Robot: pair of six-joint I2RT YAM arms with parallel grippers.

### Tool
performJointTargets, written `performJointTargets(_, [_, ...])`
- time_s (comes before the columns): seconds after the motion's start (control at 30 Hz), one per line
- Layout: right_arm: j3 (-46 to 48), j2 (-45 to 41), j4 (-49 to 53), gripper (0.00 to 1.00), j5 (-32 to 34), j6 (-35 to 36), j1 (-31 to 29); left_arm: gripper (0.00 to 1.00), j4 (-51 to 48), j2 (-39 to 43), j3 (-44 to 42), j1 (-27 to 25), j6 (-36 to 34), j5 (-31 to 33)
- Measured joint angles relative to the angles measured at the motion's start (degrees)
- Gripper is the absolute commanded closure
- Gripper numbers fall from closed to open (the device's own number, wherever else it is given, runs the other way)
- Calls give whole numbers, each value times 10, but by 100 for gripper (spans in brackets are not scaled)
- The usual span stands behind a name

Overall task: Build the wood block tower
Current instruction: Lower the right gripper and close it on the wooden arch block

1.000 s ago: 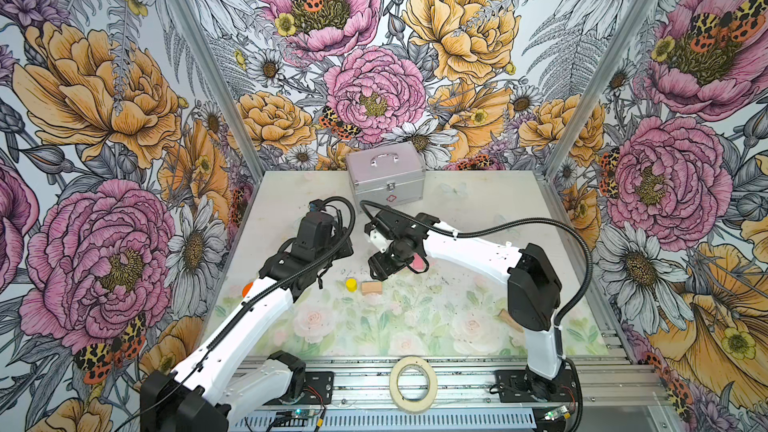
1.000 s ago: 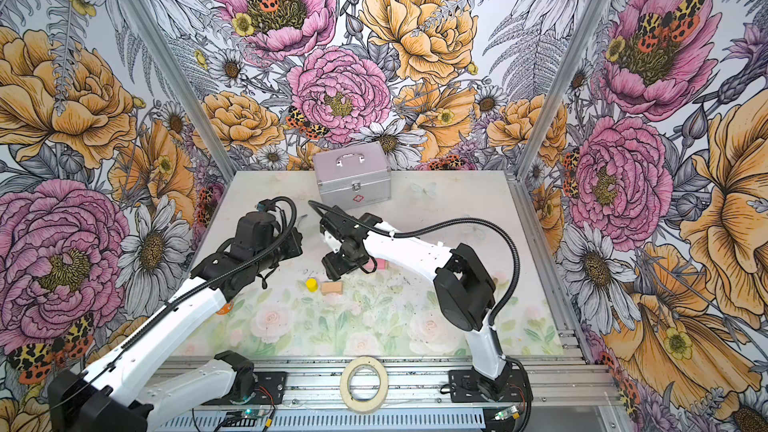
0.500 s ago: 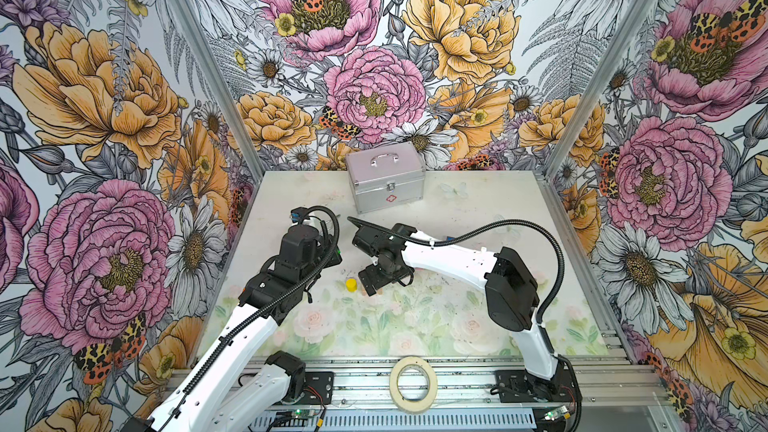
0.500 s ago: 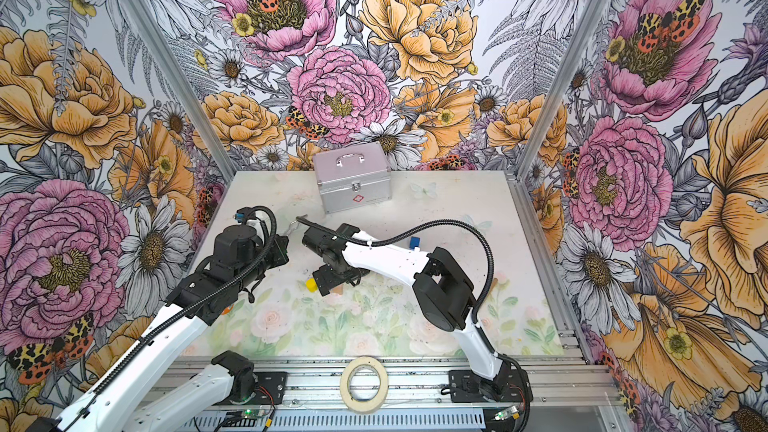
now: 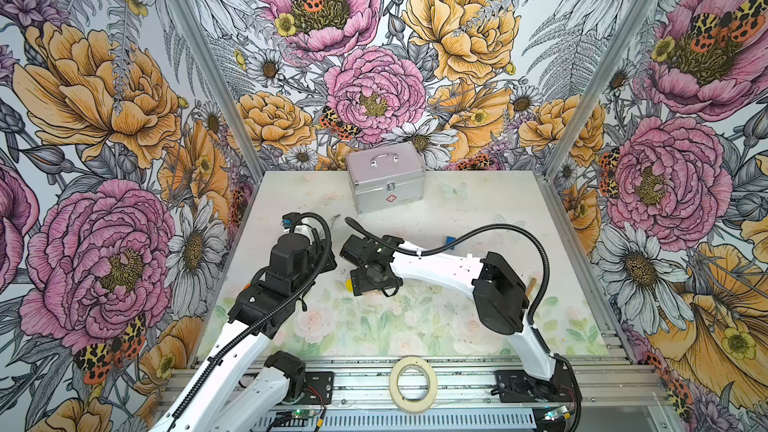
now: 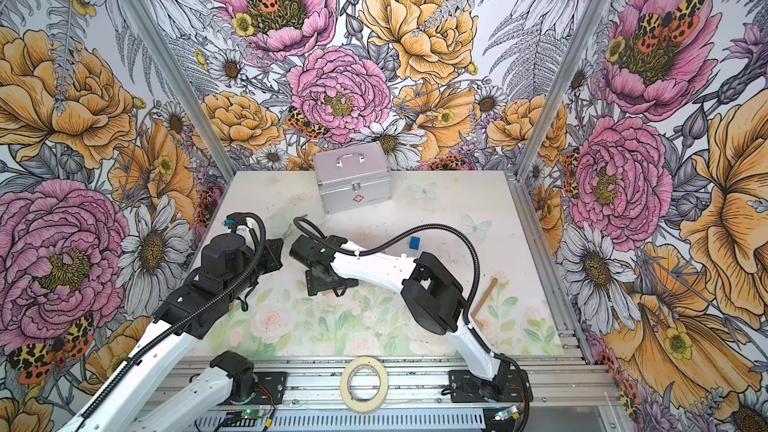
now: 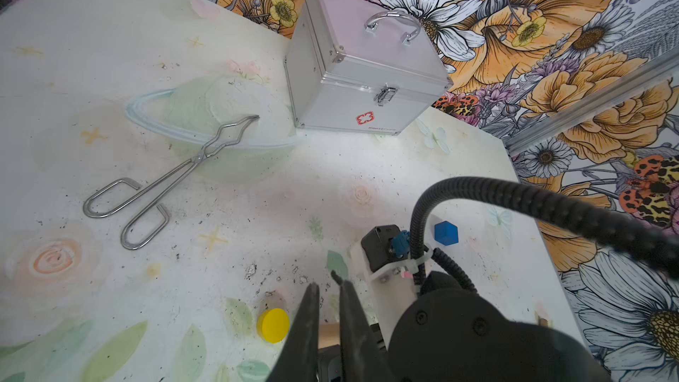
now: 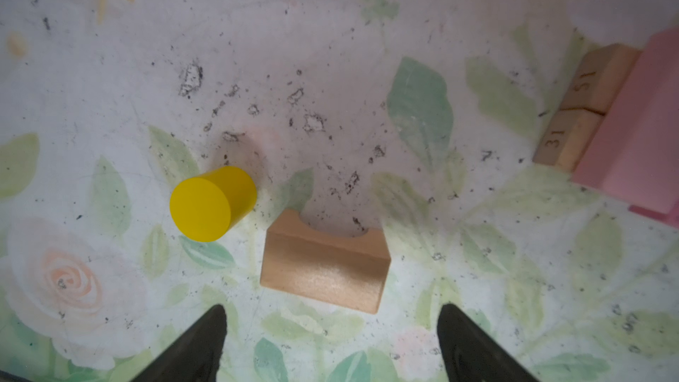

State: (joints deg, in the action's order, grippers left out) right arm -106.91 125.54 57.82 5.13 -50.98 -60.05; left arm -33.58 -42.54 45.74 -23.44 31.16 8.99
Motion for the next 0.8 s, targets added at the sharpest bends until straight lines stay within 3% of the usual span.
performJointTargets(0.8, [-27, 40, -5, 22, 20, -37, 0, 85, 0, 13, -8, 0, 0, -5])
